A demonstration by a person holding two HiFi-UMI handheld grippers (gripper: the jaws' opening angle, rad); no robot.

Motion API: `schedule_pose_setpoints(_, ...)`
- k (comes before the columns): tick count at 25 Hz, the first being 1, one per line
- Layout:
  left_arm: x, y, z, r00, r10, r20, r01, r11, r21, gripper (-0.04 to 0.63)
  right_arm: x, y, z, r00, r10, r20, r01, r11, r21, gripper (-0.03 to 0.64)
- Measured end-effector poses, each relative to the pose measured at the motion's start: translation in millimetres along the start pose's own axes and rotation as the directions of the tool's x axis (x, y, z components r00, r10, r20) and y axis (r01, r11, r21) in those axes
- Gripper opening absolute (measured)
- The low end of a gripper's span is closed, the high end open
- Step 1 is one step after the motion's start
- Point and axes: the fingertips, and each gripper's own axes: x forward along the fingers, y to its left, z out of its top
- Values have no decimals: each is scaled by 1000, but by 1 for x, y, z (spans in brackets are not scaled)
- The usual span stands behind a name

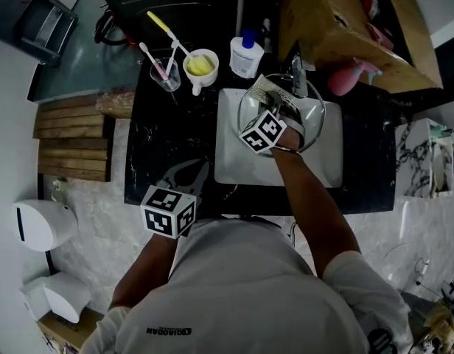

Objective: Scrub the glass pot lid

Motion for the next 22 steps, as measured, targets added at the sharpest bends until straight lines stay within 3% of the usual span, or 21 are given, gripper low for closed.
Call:
schedule_pose_setpoints(17,-17,-3,-11,999,46,20,-45,999,-22,15,-13,47,22,992,119,46,-113,988,-108,101)
schedule_pose_setpoints(22,-21,-6,-12,998,58,23,-58,998,-22,15,-10,59,18,992,116,53,-106,981,-159,101)
